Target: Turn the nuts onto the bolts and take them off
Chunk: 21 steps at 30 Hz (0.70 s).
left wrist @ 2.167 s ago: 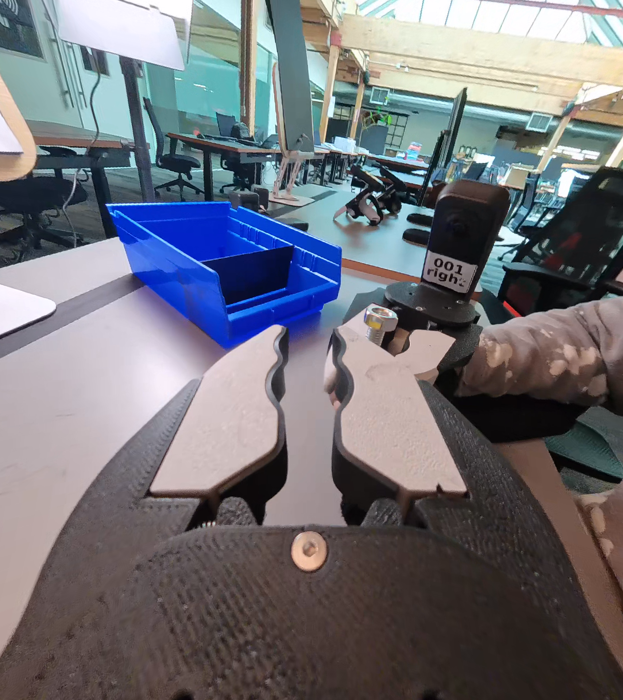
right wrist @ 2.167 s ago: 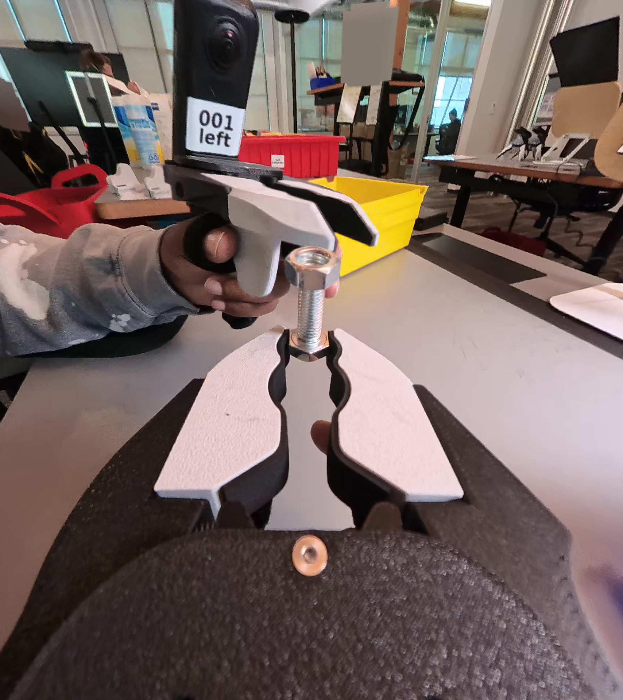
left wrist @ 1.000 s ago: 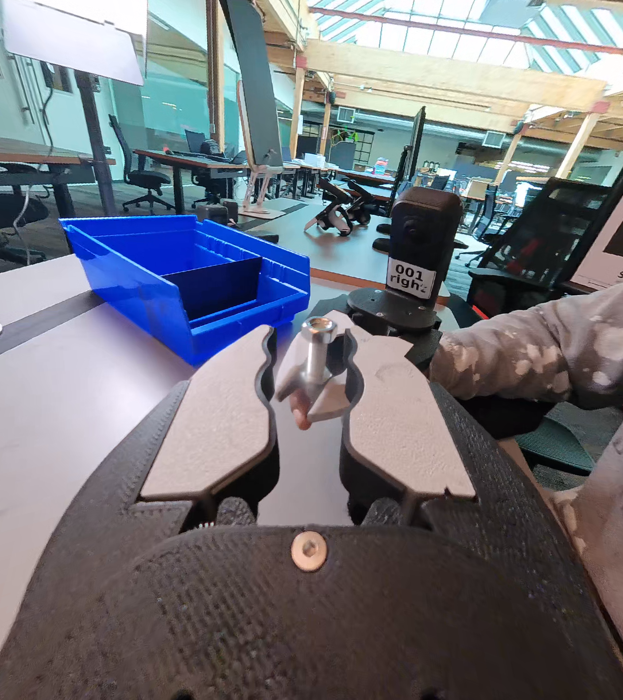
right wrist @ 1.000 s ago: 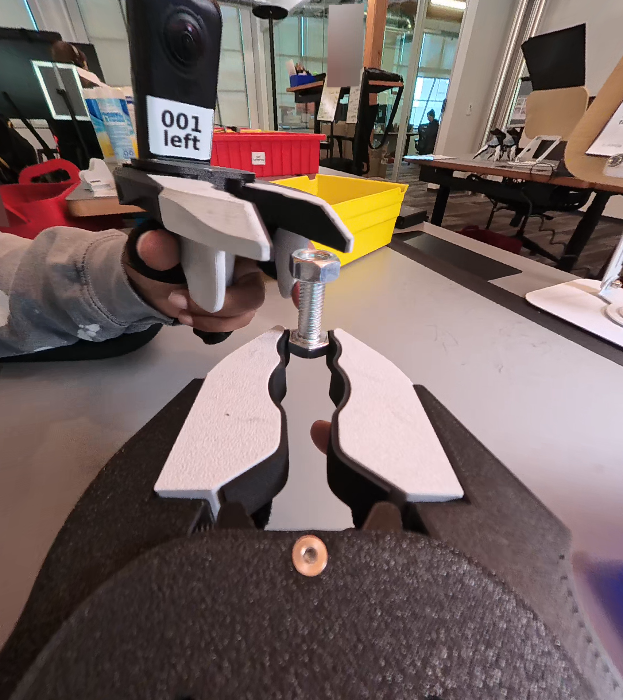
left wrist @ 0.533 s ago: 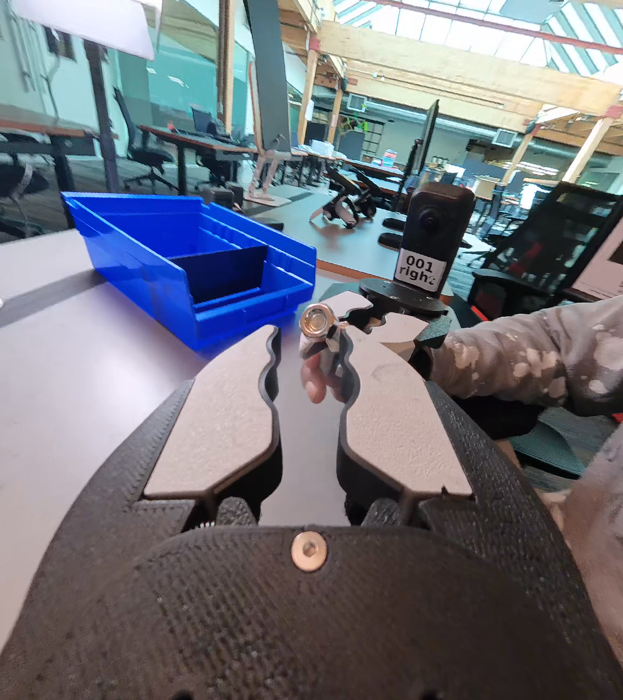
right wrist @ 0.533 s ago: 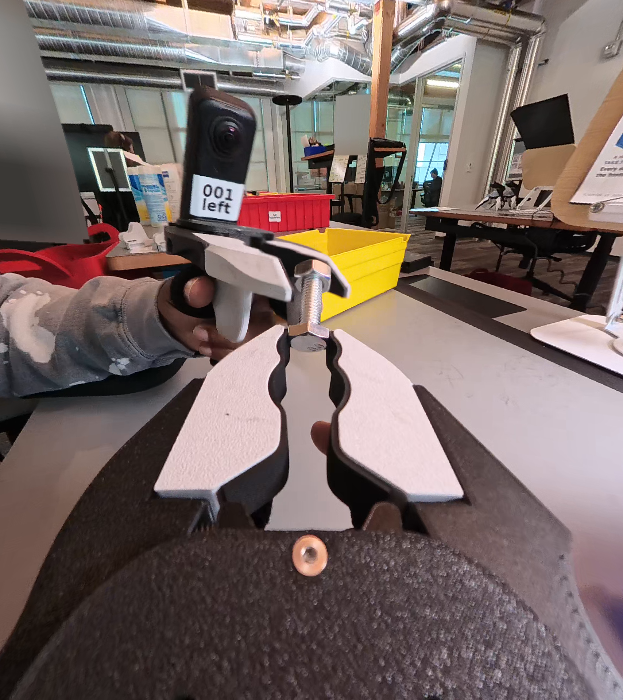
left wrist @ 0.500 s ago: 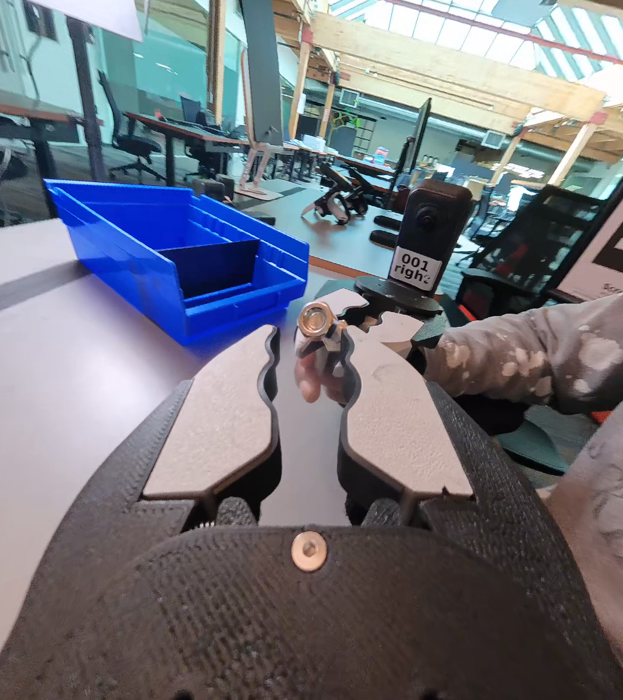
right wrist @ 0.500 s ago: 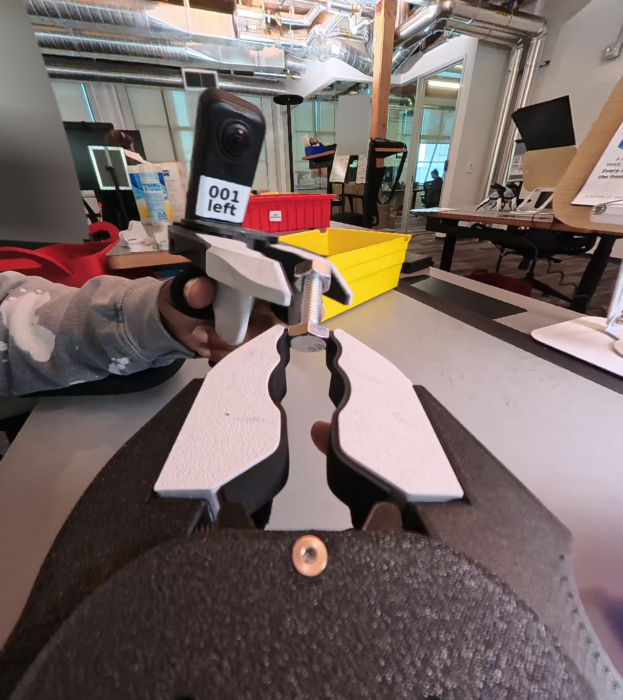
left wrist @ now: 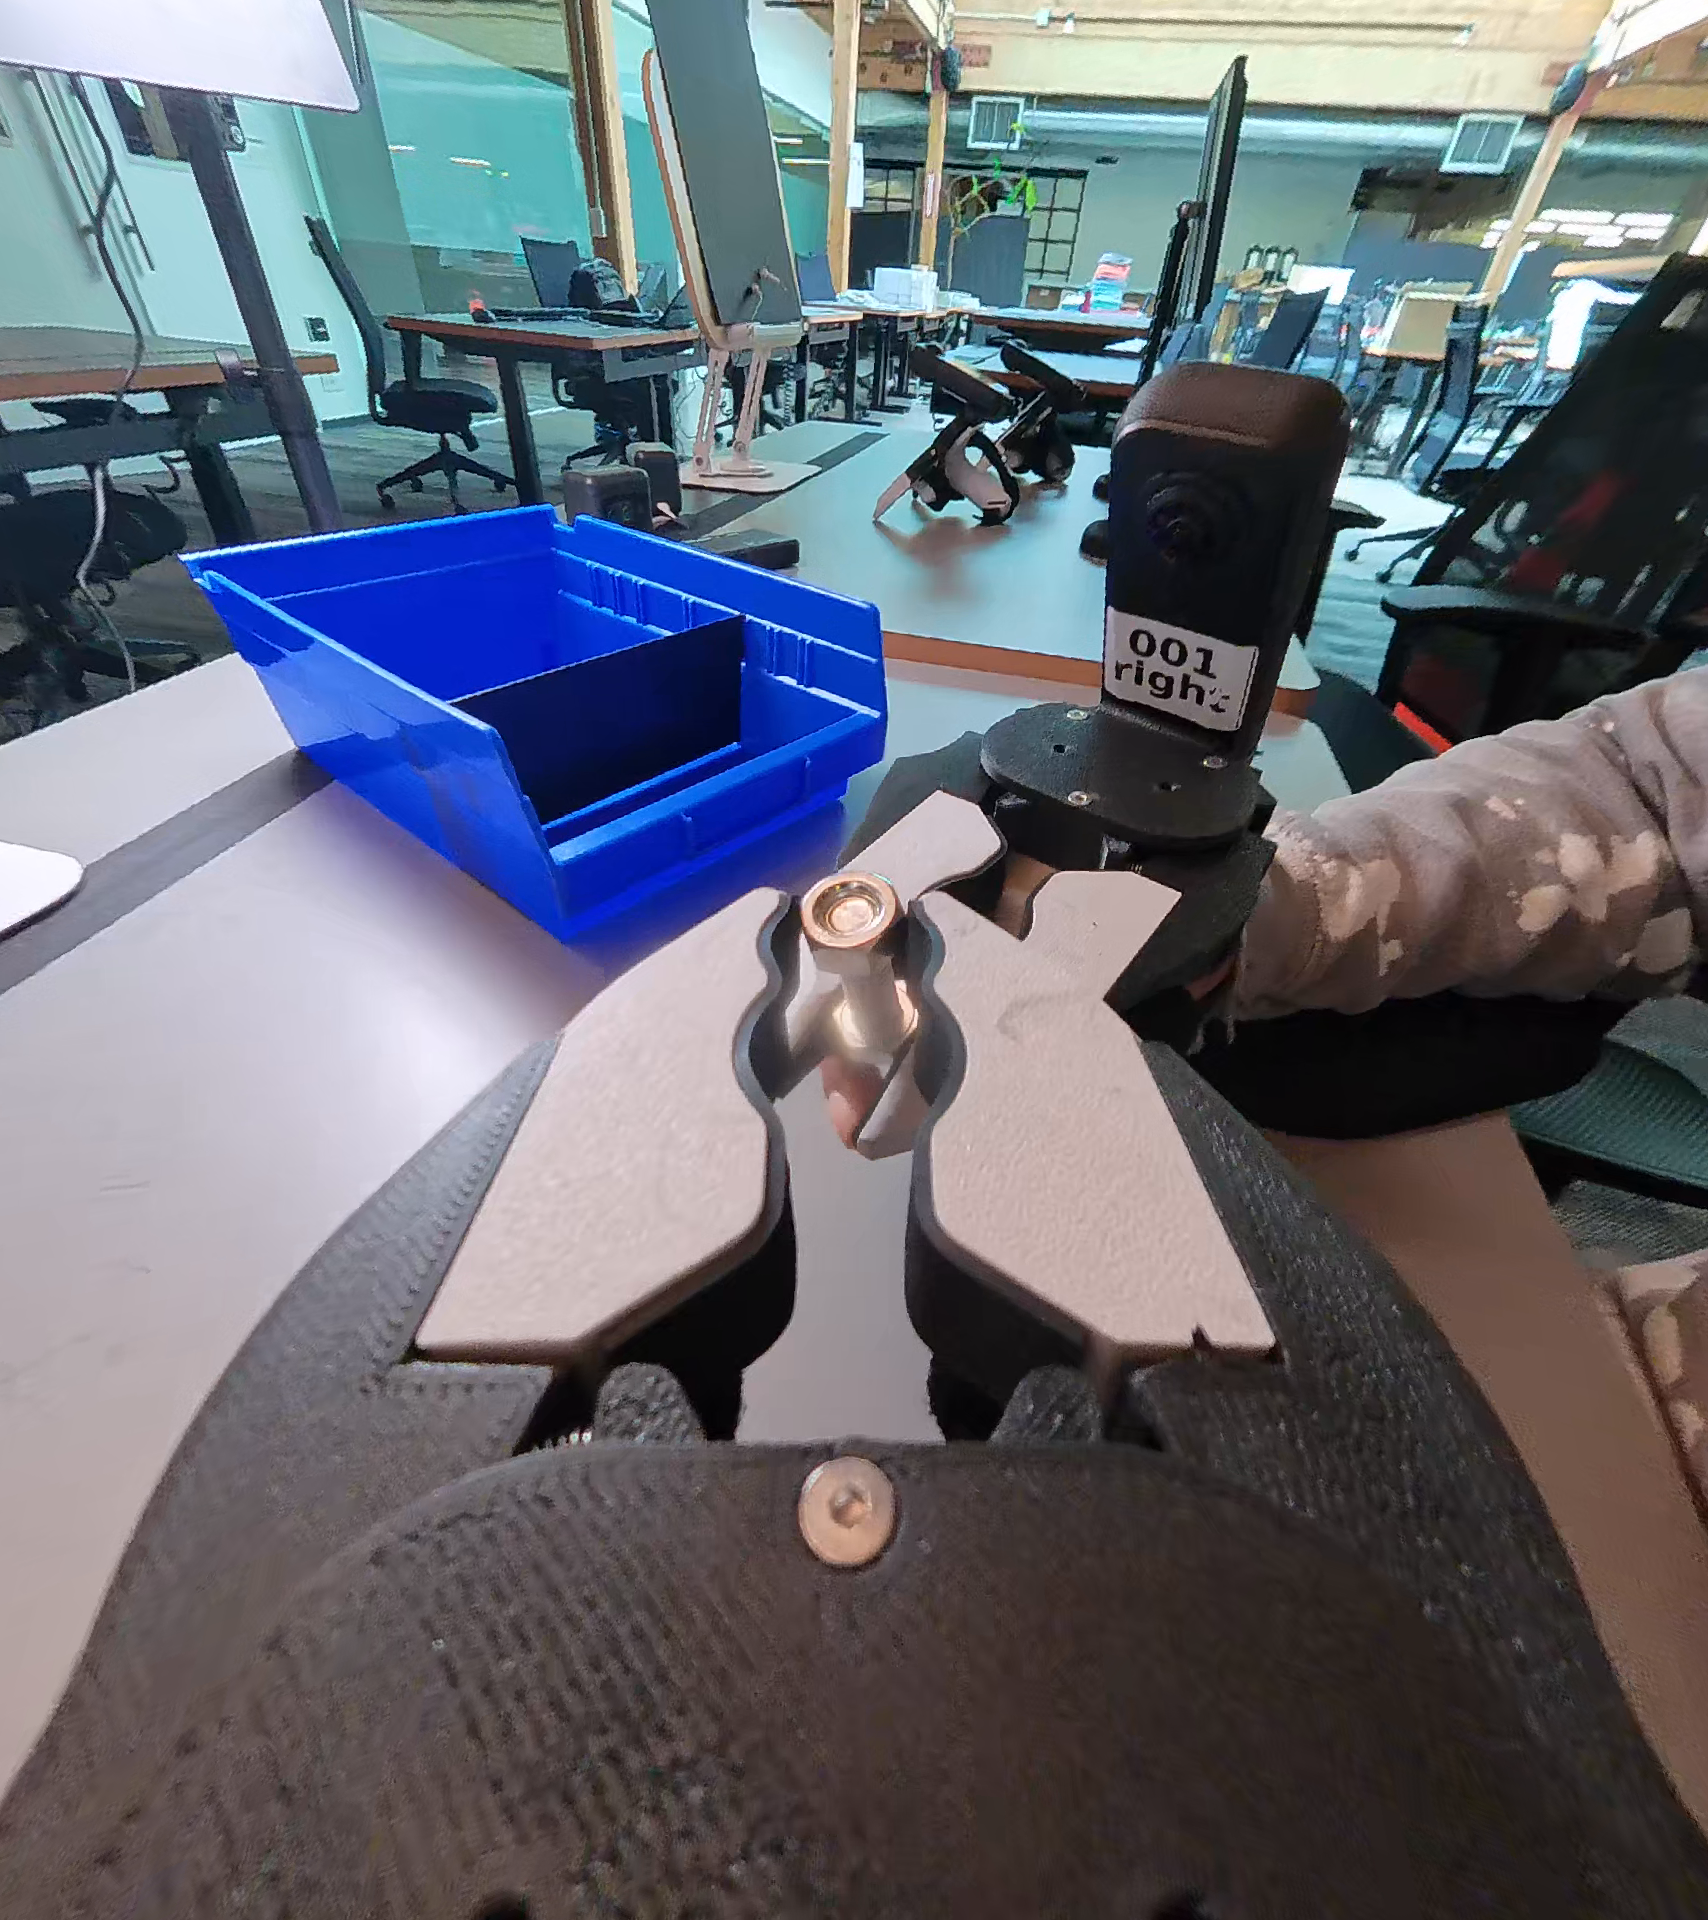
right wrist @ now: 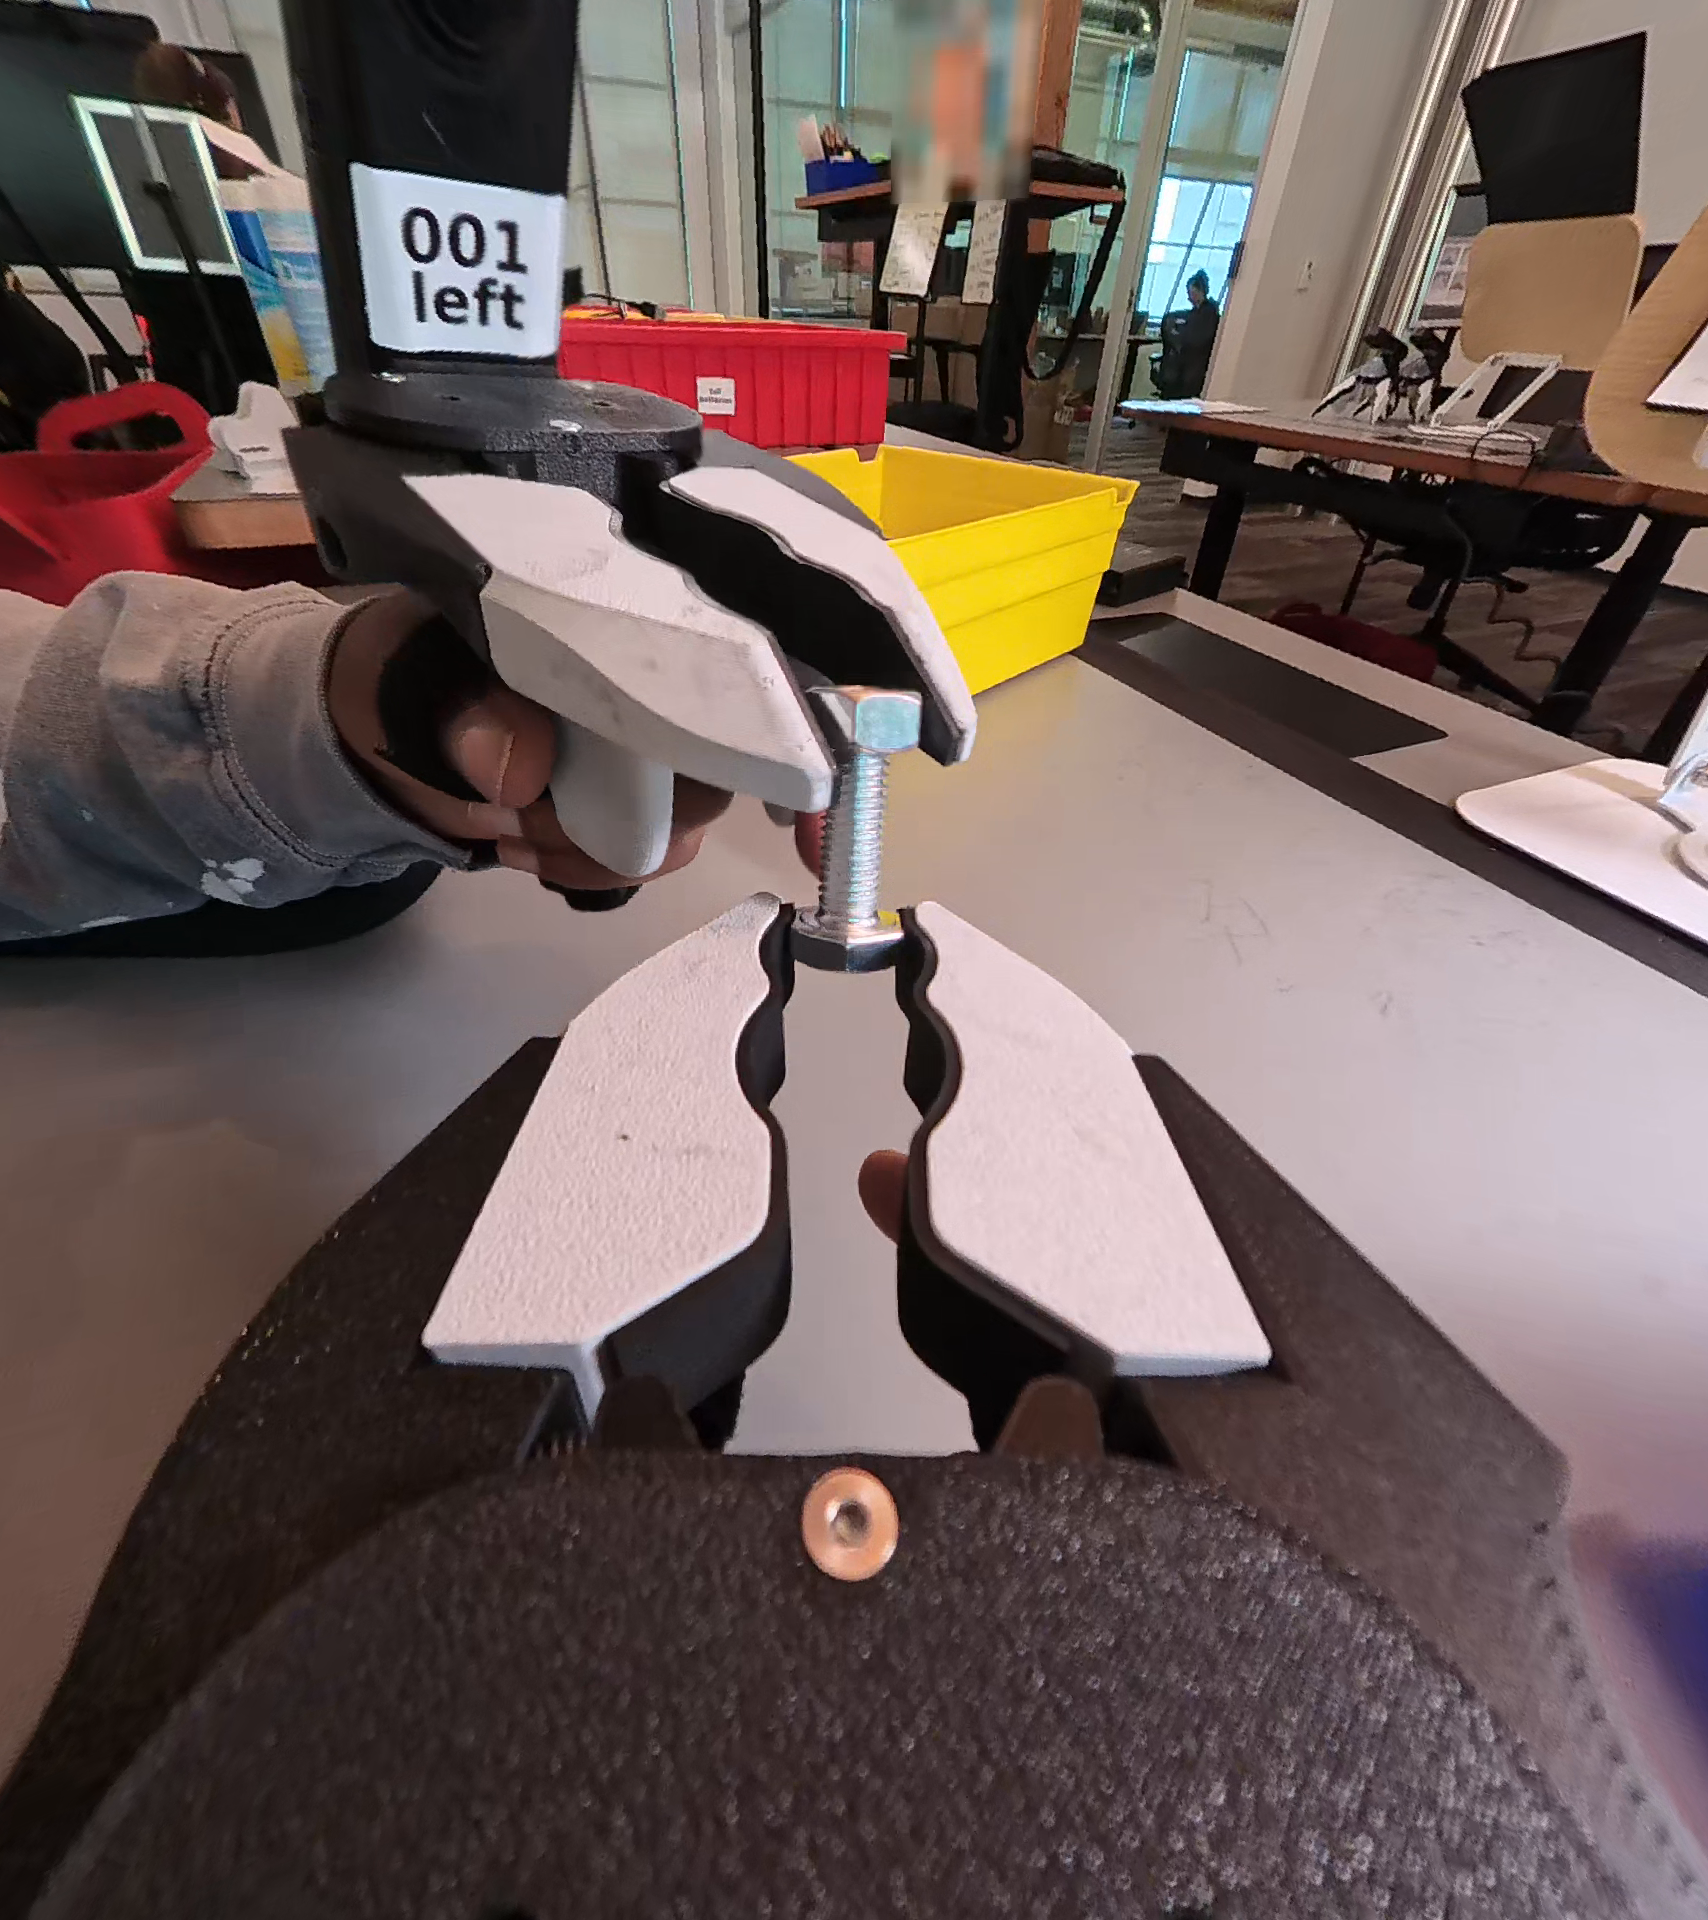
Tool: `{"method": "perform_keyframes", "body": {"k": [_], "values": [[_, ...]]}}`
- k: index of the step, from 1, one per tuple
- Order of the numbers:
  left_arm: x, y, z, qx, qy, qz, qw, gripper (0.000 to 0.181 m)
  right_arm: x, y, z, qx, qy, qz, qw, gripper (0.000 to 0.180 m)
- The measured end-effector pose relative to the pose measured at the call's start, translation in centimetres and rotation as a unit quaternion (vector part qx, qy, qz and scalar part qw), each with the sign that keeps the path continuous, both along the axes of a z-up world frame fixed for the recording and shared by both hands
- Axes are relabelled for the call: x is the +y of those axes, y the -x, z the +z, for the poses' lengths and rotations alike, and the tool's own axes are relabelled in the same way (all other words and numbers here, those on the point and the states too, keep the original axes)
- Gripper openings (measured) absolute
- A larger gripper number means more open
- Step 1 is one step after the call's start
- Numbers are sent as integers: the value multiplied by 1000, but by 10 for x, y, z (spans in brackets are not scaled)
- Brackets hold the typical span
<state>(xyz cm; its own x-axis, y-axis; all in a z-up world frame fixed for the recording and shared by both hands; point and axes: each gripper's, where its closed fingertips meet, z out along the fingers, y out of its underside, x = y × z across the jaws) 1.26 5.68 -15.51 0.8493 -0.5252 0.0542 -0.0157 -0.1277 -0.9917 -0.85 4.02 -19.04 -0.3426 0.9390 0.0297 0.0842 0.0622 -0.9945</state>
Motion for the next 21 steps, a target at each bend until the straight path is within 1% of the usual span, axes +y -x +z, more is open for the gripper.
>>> {"method": "perform_keyframes", "body": {"k": [7, 11, 17, 21], "values": [[1, 1, -5, 59, -7, 17, 998, 20, 2, 2, -5, -15, -4, -7, 1000, 18], [2, 1, -8, 77, -8, 21, 997, 20, 3, 3, -7, -18, -8, -11, 1000, 19], [1, -2, -7, 74, -11, 16, 997, 20, 3, 2, -7, -12, -26, -14, 999, 18], [-4, -5, 2, 21, -22, -14, 999, 22, -2, -1, 4, 20, -11, 2, 1000, 18]]}}
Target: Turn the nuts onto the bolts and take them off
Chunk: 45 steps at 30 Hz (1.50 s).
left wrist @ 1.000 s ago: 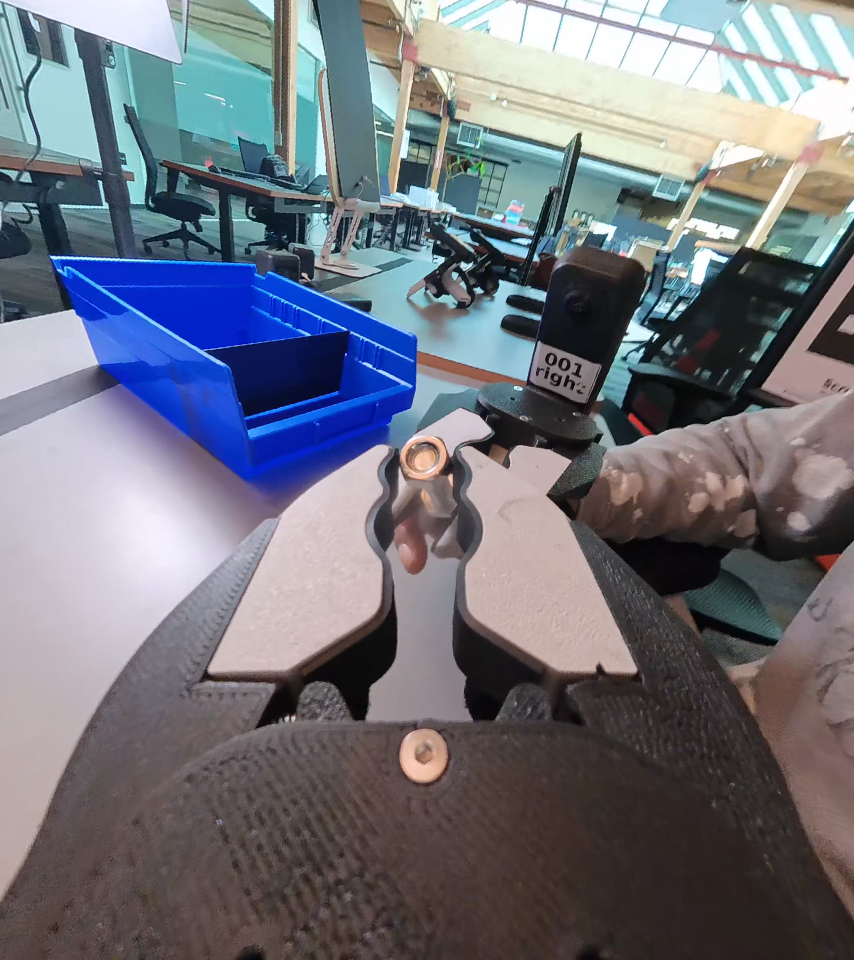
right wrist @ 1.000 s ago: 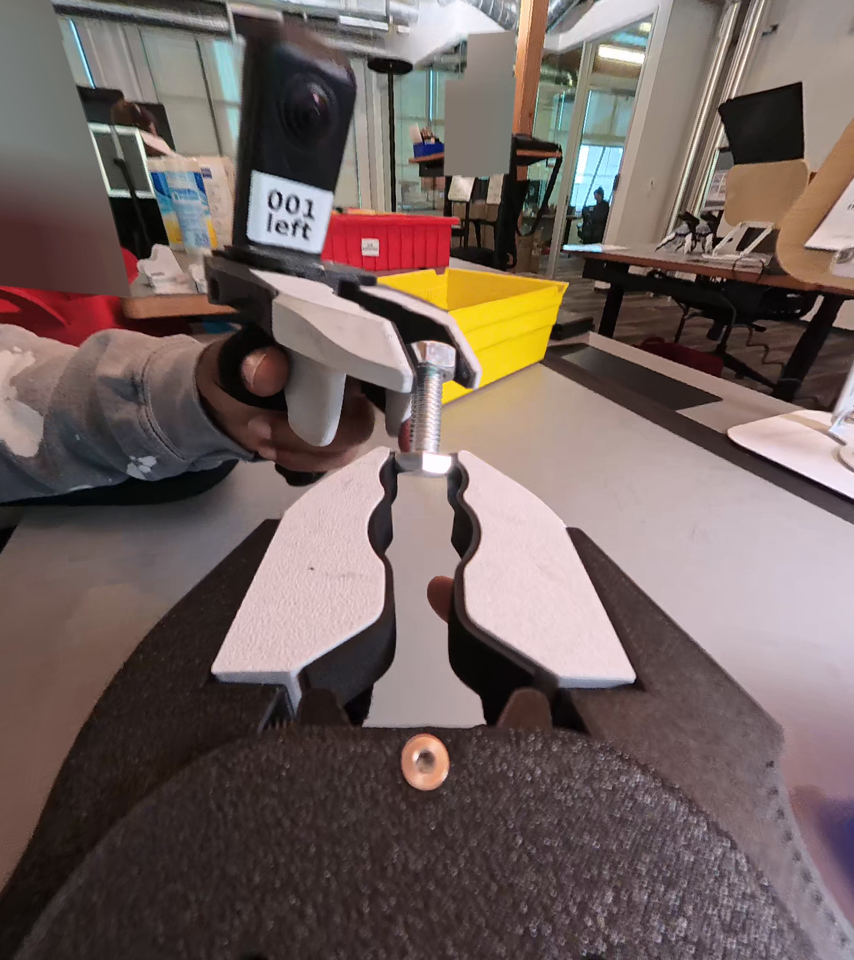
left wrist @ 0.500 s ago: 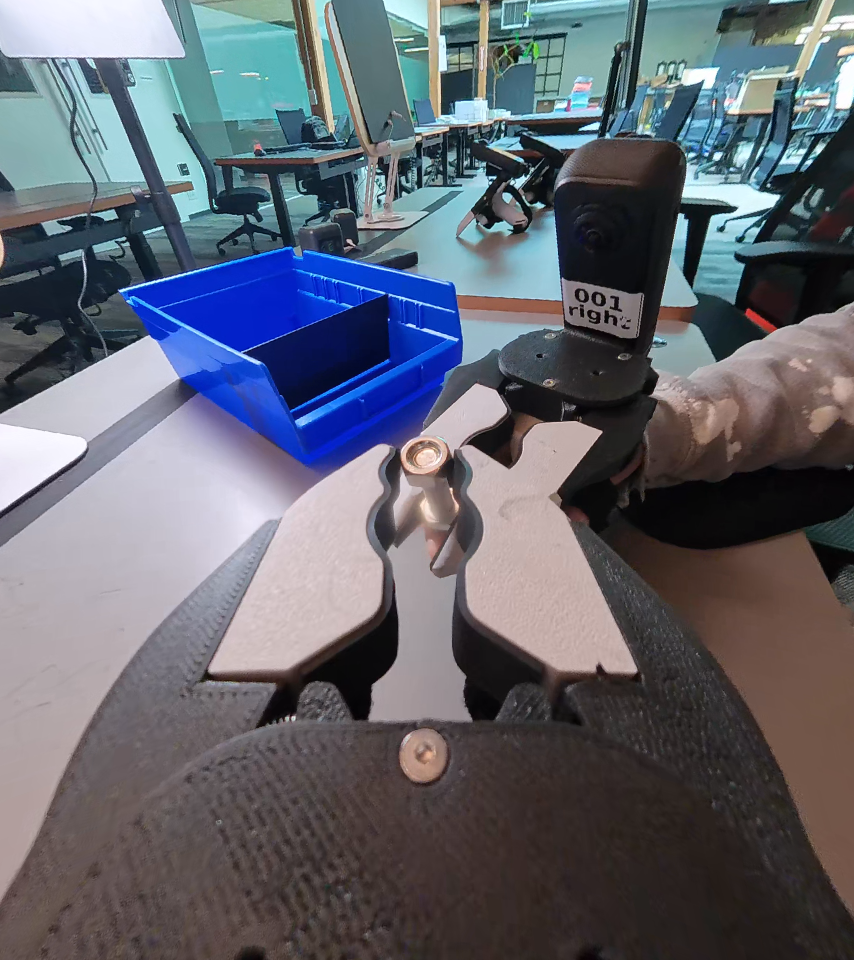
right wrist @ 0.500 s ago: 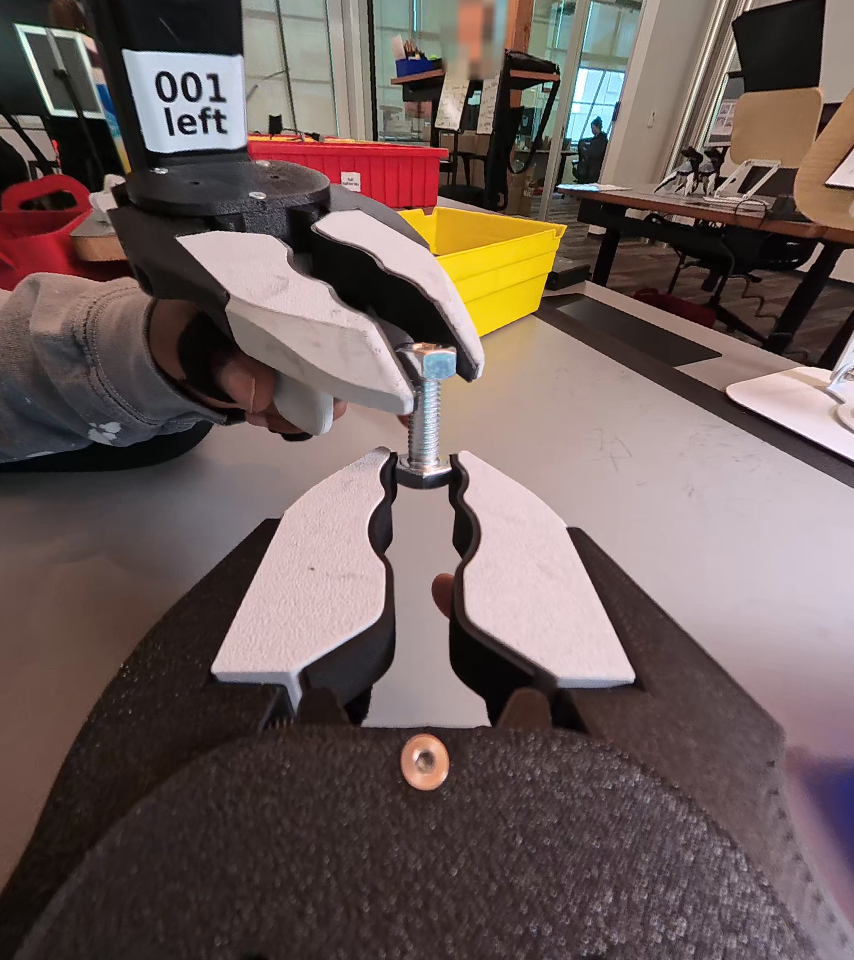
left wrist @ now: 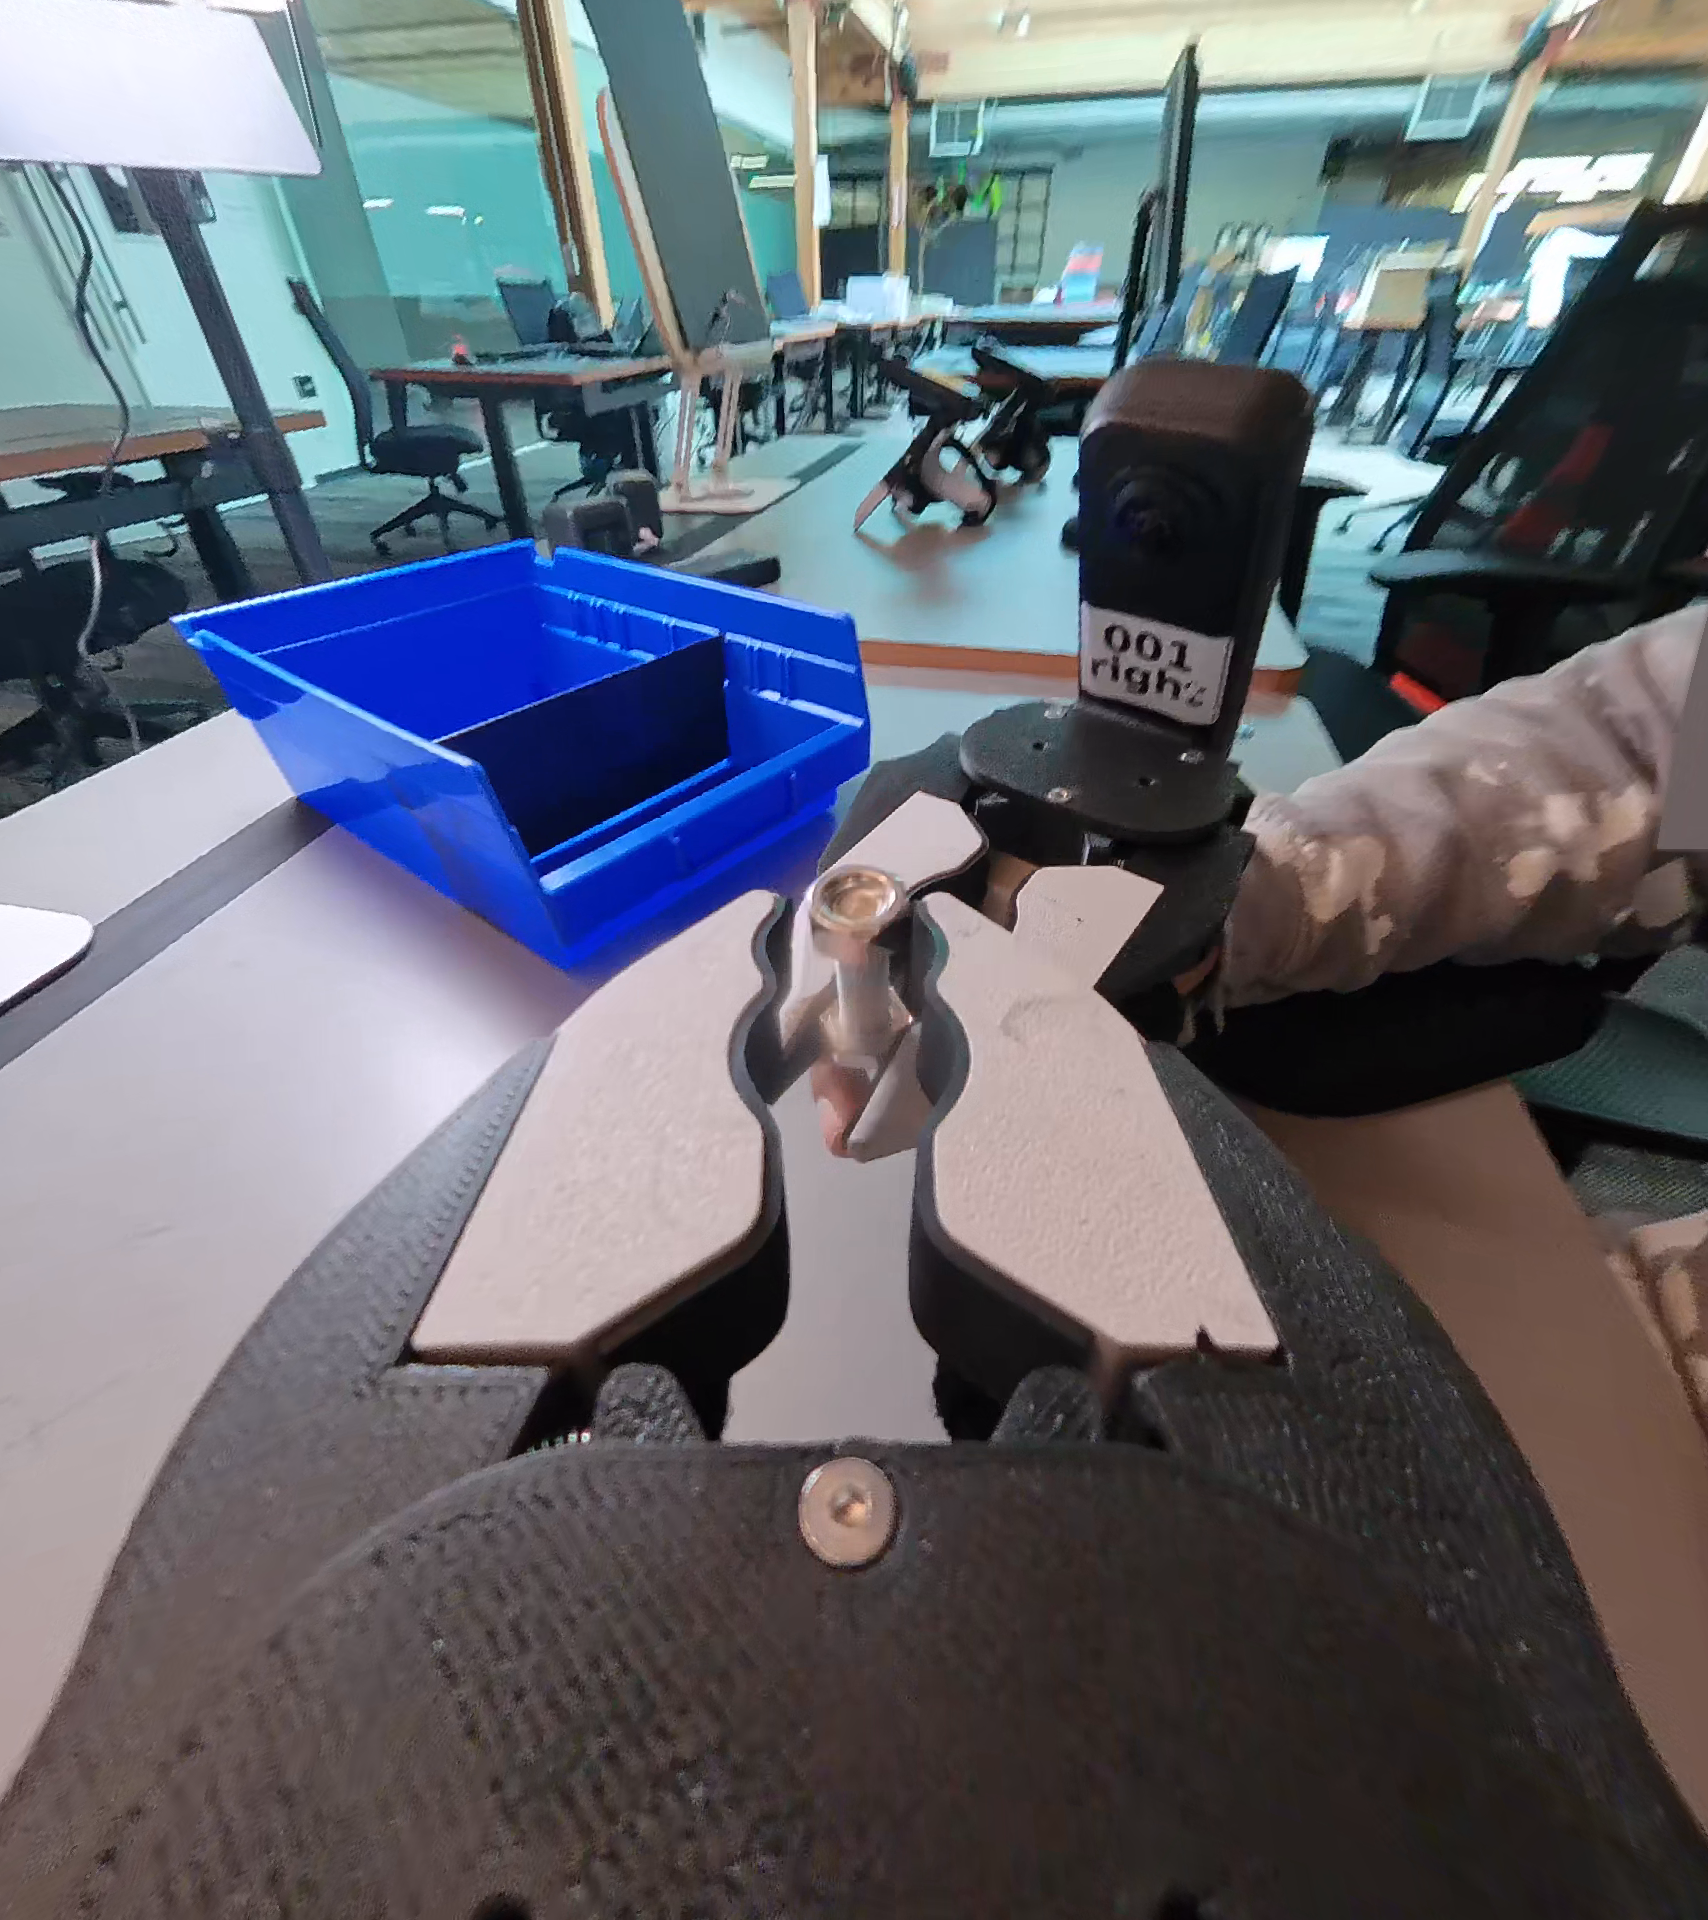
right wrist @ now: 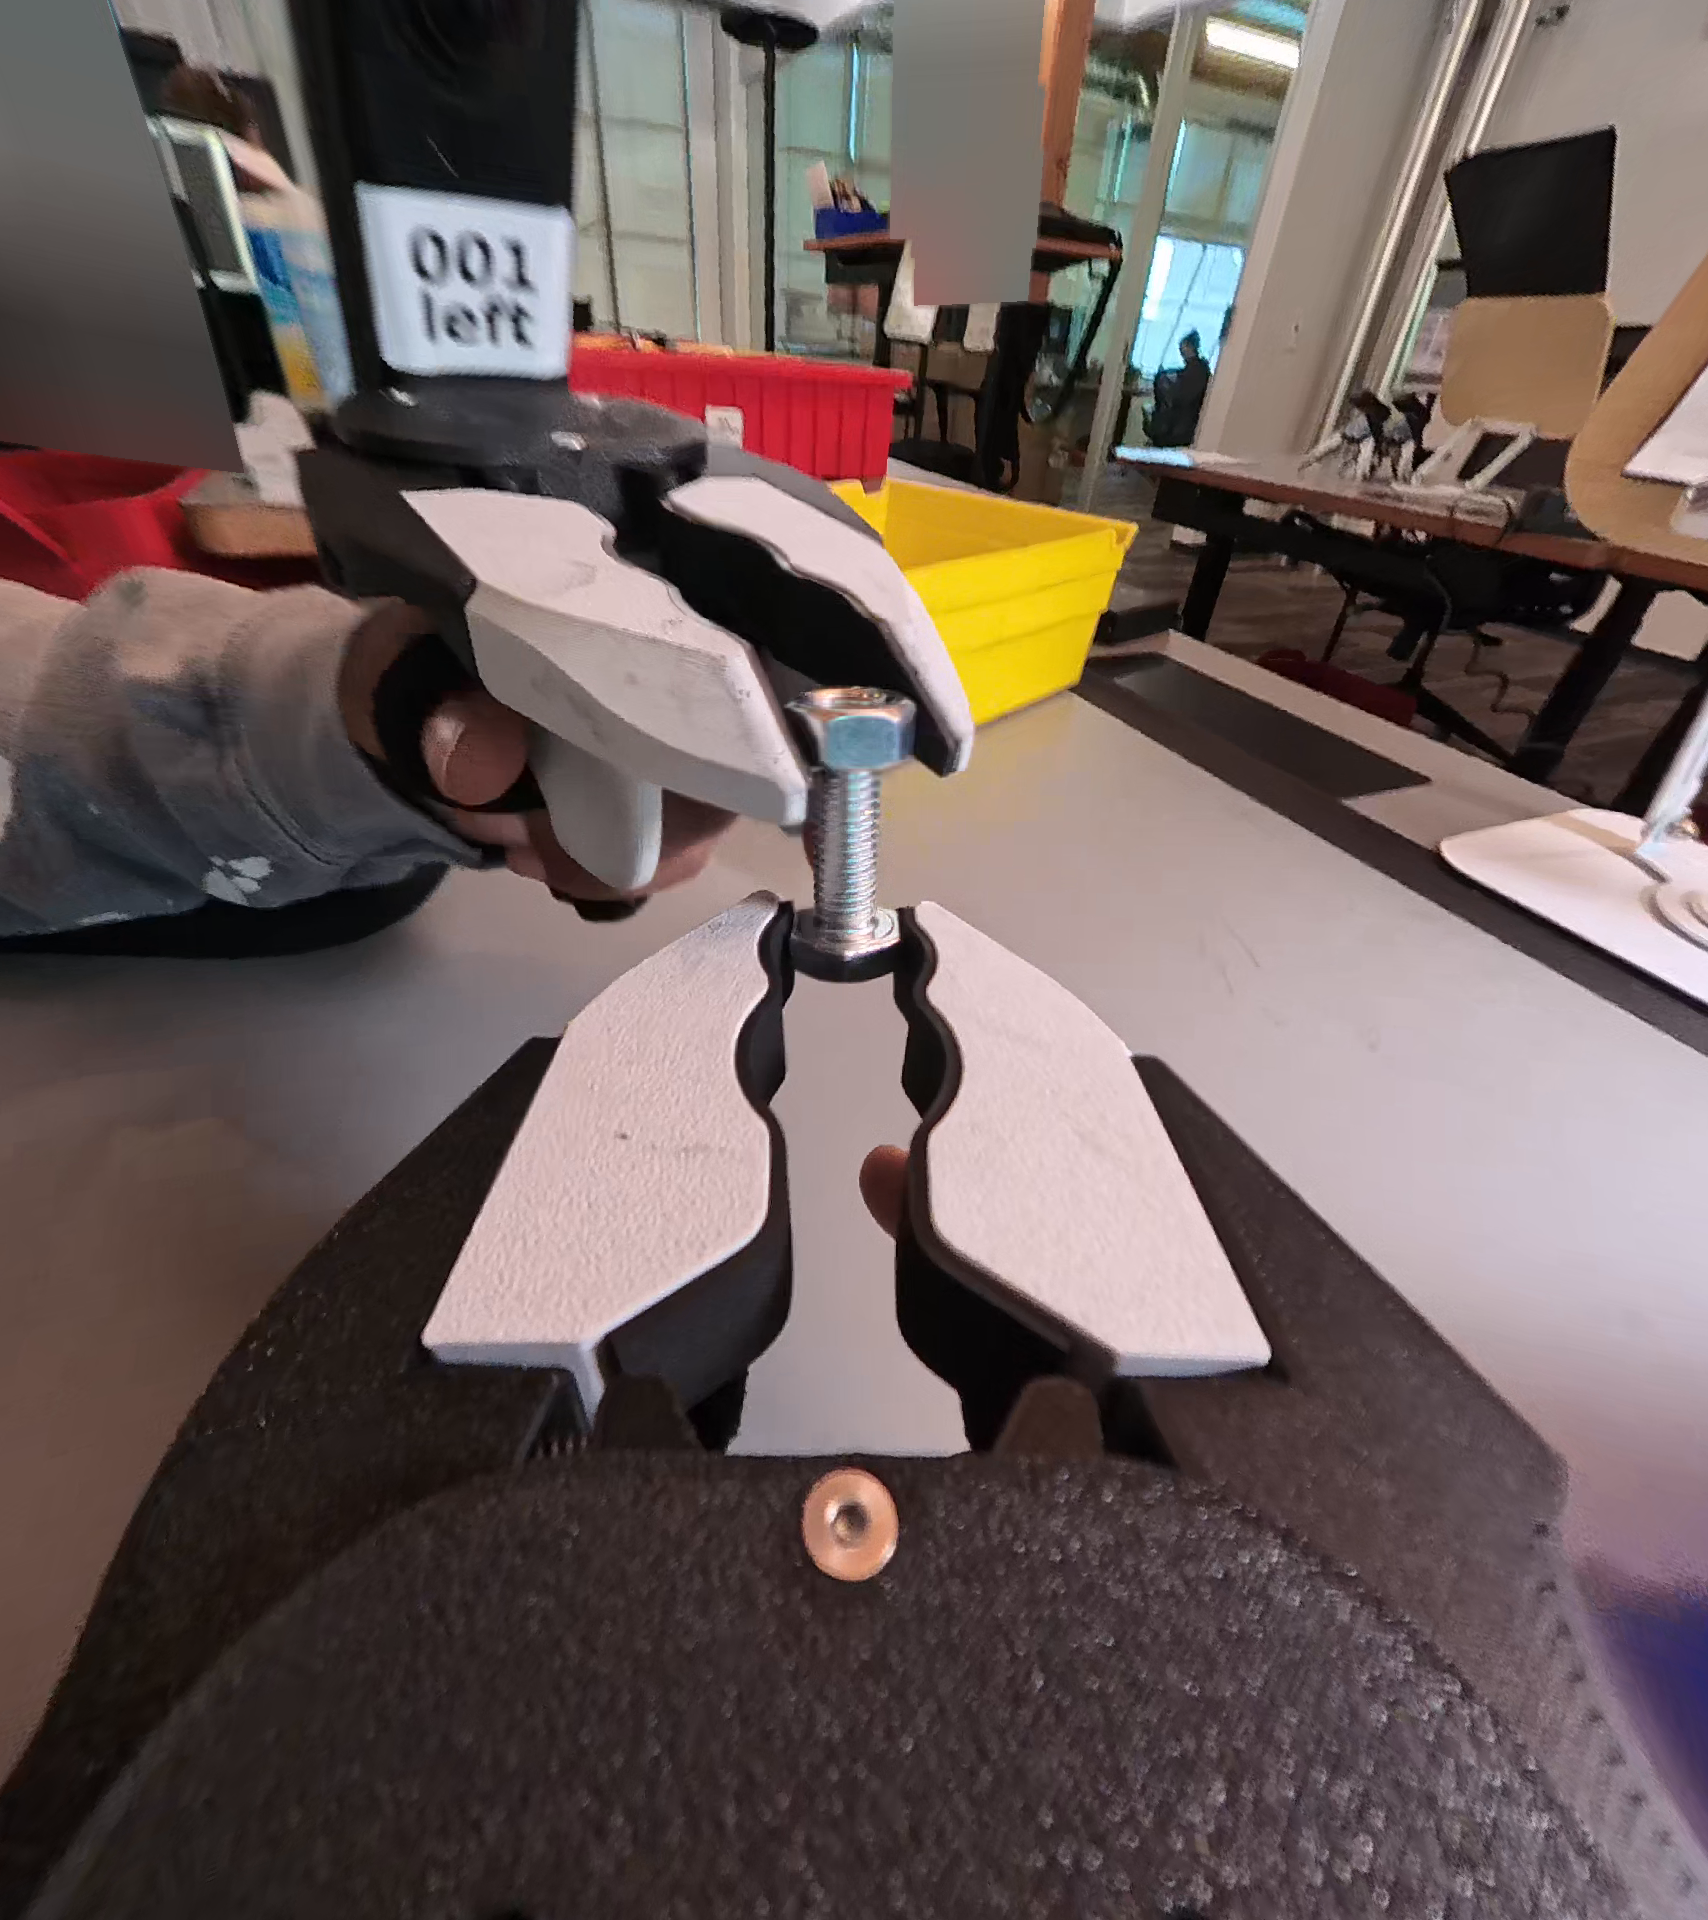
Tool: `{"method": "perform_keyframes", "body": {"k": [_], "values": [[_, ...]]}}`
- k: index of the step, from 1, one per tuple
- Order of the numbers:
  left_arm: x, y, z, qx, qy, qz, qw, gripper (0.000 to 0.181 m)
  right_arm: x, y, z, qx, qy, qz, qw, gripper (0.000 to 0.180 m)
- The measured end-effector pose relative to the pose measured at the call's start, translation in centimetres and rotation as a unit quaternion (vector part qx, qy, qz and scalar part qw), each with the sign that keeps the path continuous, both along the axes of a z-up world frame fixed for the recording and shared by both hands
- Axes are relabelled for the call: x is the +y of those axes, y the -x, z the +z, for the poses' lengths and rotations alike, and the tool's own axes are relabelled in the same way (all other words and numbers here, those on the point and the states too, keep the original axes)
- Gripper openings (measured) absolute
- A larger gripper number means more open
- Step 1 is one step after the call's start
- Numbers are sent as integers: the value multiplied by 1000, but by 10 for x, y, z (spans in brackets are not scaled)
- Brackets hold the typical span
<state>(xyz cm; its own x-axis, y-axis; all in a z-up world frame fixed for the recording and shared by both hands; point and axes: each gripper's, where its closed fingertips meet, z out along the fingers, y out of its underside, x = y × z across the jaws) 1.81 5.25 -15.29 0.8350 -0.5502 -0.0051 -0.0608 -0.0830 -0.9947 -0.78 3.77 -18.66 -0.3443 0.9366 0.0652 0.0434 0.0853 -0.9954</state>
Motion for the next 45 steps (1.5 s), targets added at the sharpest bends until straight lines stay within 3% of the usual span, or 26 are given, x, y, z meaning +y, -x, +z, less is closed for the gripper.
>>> {"method": "perform_keyframes", "body": {"k": [4, 6, 10, 16, 19, 22, 29, 32, 34, 37, 42, 45], "values": [[-6, 2, 11, -55, -4, -31, 998, 25, -5, -9, 18, 44, 43, 38, 997, 18], [-1, 19, 11, -69, -2, 7, 998, 15, -8, -14, 26, 60, 64, 58, 994, 18], [-5, 28, 23, -127, -8, -7, 992, 21, -5, -14, 28, 62, 79, 56, 993, 18], [-9, -2, 22, -115, -5, -51, 992, 28, -6, -8, 20, 47, 63, 42, 996, 18], [-7, 2, 21, -105, -5, -40, 994, 29, -7, -10, 23, 55, 68, 48, 995, 18], [-2, 27, 23, -120, -5, 11, 993, 17, -10, -16, 33, 79, 76, 69, 992, 18], [-13, 0, 27, -125, -9, -60, 990, 31, -8, -10, 25, 60, 71, 51, 994, 18], [-7, 1, 20, -104, 1, -43, 994, 31, -8, -11, 25, 61, 68, 50, 995, 18], [1, 22, 18, -109, 12, 19, 994, 10, -8, -14, 30, 76, 79, 62, 992, 18], [1, 34, 20, -131, 12, 26, 991, 15, -8, -15, 33, 80, 77, 61, 992, 18], [-8, 7, 25, -126, 2, -37, 991, 33, -6, -10, 26, 63, 71, 48, 994, 18], [-6, -1, 20, -117, 15, -42, 992, 35, -8, -10, 24, 61, 64, 48, 995, 18]]}}
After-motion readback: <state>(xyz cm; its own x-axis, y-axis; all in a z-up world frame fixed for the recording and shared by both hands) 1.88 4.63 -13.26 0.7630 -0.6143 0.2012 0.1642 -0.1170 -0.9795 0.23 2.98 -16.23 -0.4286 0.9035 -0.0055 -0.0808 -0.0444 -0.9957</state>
